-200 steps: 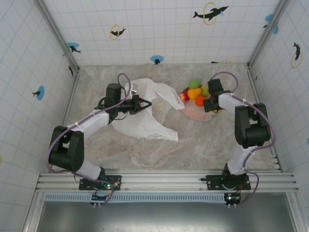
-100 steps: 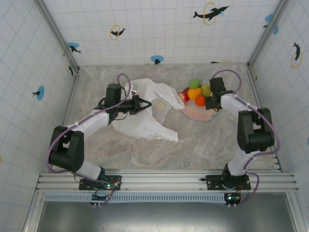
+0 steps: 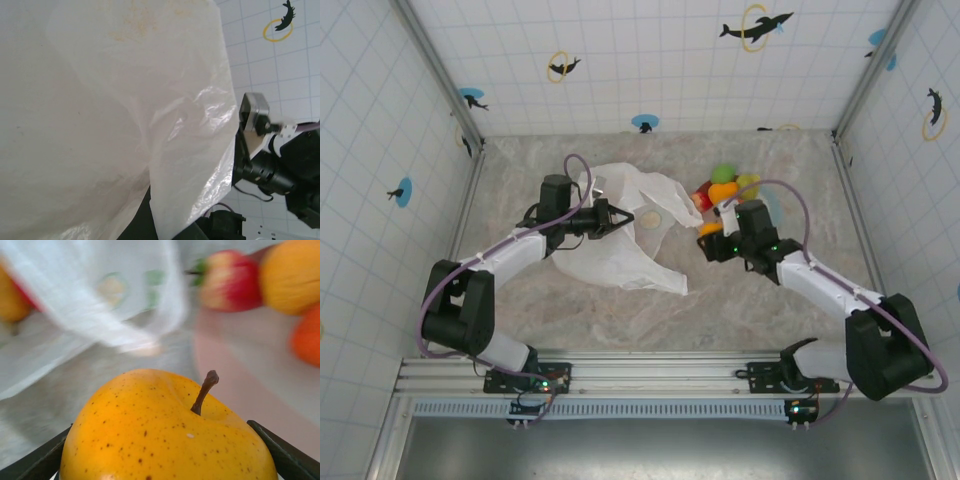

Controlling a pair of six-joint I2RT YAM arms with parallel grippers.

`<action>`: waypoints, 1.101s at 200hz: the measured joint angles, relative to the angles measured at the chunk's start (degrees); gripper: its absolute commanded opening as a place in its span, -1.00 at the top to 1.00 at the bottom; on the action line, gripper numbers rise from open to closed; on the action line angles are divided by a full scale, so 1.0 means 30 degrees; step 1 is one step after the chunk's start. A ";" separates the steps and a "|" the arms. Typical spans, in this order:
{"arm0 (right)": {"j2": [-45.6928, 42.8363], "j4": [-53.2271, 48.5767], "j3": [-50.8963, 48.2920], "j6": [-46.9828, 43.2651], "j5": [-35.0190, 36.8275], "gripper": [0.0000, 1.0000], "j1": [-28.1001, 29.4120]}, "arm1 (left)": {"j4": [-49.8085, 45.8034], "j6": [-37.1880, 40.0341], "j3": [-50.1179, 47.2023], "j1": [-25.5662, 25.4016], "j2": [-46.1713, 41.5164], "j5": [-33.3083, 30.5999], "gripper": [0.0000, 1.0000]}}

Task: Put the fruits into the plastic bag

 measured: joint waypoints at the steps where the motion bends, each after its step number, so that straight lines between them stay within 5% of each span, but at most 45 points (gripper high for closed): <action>1: 0.0007 0.0124 -0.0080 0.0044 -0.0117 -0.28 0.0080 | -0.0007 0.0000 0.0000 0.0000 0.0000 0.0000 1.00; 121: 0.5253 0.8255 0.1253 0.3198 -0.2718 -0.22 0.3883 | 0.0095 -0.0015 -0.0007 -0.0299 0.0073 0.0015 1.00; 220: 0.9981 1.2429 0.3432 0.8371 0.2004 -0.18 0.4911 | 0.0590 -0.0561 0.0000 -0.0423 0.0066 0.0321 1.00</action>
